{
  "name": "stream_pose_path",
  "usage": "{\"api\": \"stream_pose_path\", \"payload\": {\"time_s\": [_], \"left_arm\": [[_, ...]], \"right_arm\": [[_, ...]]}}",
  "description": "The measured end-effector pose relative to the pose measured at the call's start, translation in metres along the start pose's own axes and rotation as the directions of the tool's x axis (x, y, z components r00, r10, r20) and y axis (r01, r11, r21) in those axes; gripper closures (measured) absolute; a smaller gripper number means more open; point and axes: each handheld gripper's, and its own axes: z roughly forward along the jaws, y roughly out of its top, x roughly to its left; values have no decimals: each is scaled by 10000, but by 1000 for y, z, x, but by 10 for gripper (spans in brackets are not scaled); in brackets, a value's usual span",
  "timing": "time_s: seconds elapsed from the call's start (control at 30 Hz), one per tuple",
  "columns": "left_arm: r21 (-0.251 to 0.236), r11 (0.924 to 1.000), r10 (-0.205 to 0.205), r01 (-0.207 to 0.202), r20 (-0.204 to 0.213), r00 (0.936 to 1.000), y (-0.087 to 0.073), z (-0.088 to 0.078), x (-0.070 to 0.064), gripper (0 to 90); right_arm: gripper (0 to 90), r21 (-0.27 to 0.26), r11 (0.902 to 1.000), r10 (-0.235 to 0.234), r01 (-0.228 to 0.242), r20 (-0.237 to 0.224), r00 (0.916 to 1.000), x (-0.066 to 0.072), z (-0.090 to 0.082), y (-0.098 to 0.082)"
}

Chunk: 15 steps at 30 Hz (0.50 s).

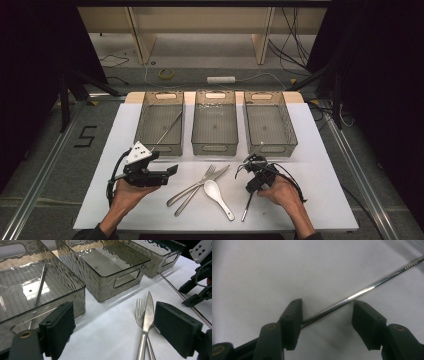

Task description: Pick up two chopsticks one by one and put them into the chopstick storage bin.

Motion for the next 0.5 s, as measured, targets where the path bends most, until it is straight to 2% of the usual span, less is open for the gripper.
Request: {"api": "stream_pose_path", "payload": {"time_s": [0.5], "left_arm": [[57,10000,78,-78,10,10000,0,1,-1,166]], "right_arm": [[569,103,9994,-342,343,-39,9994,2,-2,-3]]}}
